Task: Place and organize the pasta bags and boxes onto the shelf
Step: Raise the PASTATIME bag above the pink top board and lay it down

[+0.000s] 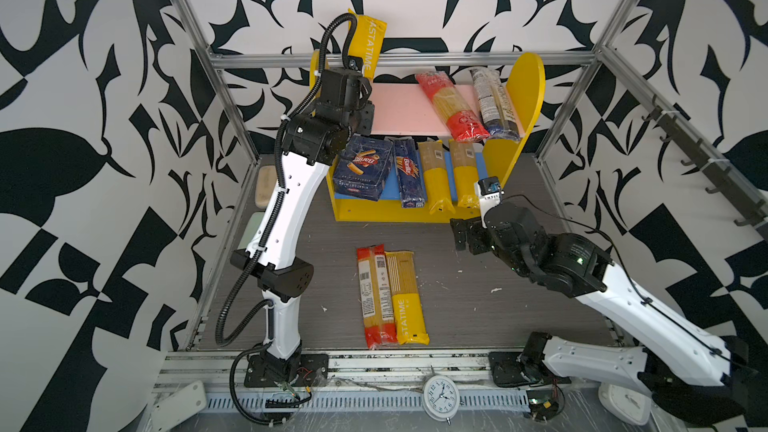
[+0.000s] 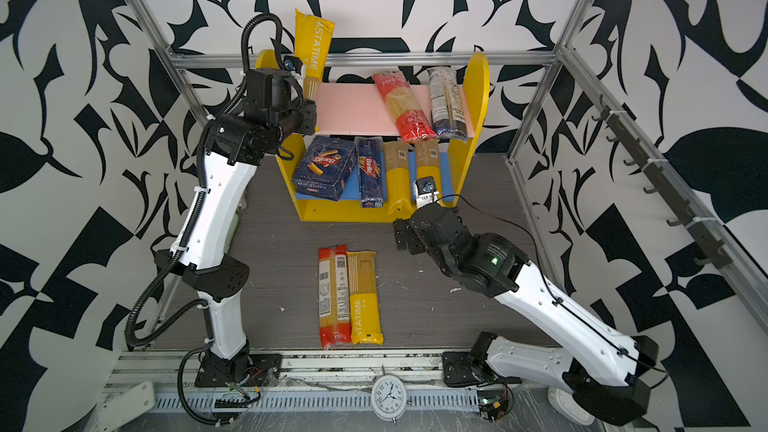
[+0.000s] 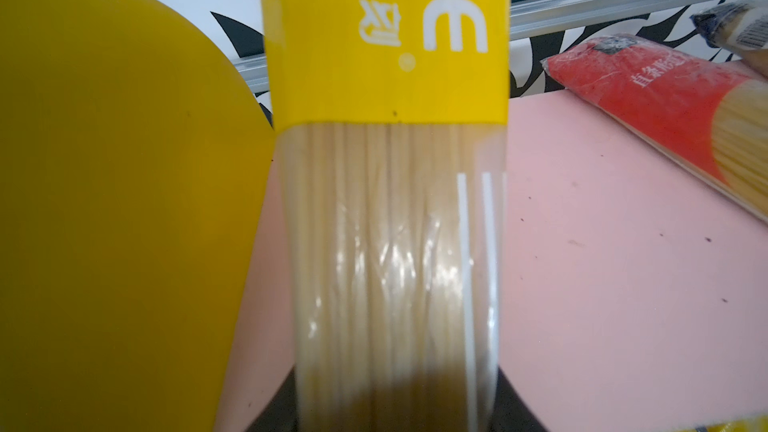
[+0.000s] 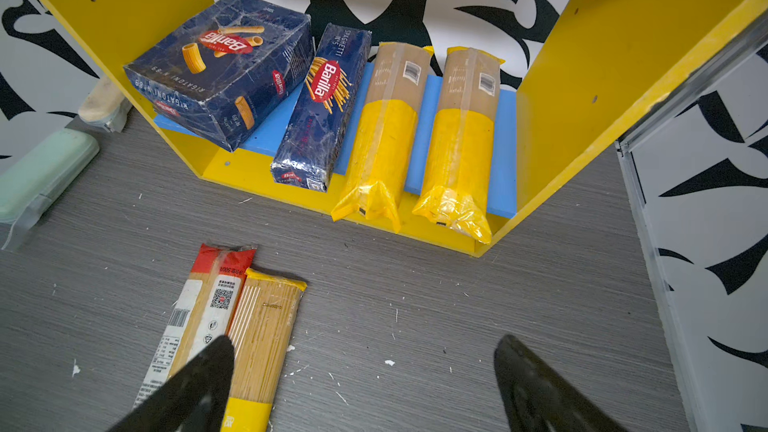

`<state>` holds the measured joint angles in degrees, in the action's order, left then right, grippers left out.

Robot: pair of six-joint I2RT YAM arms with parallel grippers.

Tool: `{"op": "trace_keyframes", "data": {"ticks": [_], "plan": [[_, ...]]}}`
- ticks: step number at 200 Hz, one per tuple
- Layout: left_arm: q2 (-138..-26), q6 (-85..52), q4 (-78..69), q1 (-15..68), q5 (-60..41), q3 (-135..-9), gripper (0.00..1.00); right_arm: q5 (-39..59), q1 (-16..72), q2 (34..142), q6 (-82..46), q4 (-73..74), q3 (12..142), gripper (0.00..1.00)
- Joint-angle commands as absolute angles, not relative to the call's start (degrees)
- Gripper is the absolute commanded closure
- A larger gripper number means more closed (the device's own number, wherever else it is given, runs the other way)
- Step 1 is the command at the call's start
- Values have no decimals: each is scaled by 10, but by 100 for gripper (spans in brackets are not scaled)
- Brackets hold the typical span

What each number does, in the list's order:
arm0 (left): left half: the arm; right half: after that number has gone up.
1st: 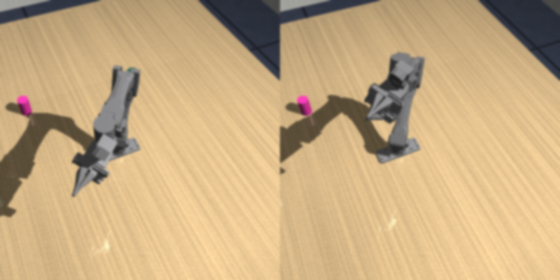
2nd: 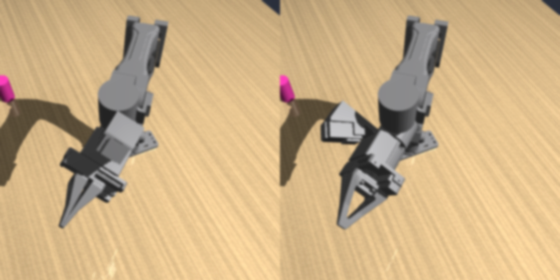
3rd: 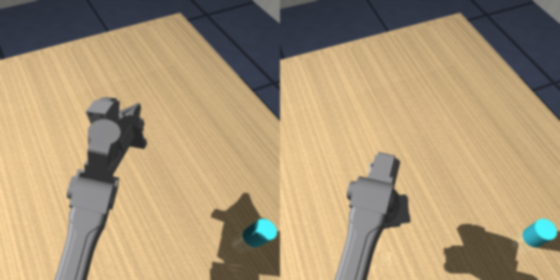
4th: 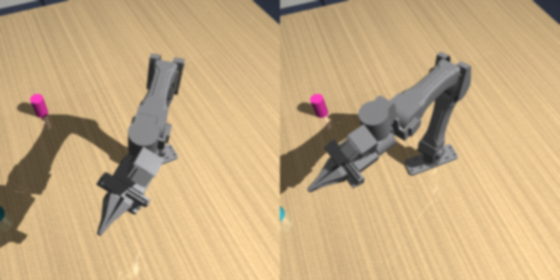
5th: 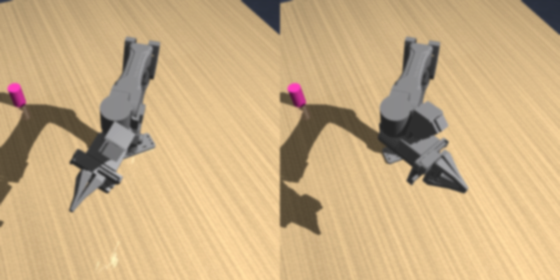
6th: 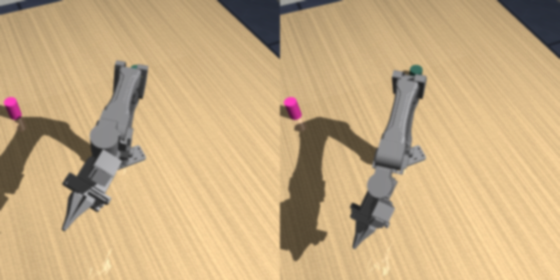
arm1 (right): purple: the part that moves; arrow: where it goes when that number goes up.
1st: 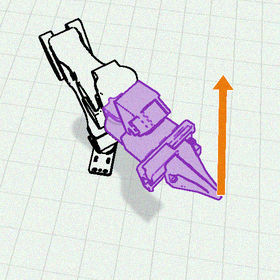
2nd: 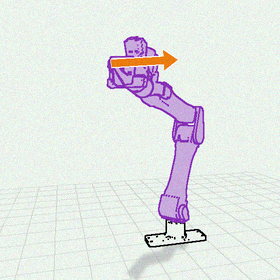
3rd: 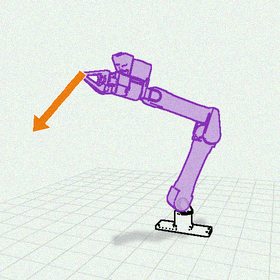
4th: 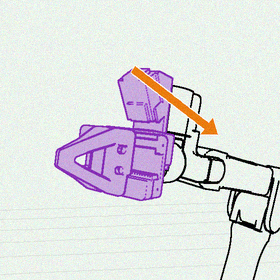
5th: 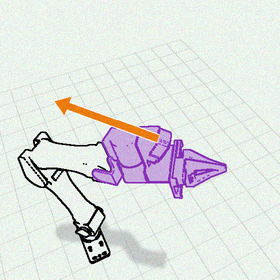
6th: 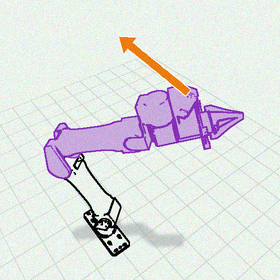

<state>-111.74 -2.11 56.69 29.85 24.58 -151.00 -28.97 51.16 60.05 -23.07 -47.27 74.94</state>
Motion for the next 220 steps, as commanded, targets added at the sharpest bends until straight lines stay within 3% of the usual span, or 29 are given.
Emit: {"op": "trace_keyframes", "data": {"ticks": [1, 14, 39, 132, 220], "plan": [[-1103, -29, 469, 291, 258, -1530, 47, -283, 507, 597, -224, -460, 776, 0], [-1100, -32, 469, 290, 257, -1522, 33, -283, 505, 597, -223, -463, 781, 0], [-1096, -33, 469, 289, 257, -1518, 16, -283, 502, 596, -222, -466, 786, 0], [-1015, -93, 480, 291, 207, -1433, 19, -268, 500, 607, -229, -471, 789, 0], [-799, -189, 416, 366, 243, -1091, 21, -249, 501, 540, -274, -497, 734, 0]]}}
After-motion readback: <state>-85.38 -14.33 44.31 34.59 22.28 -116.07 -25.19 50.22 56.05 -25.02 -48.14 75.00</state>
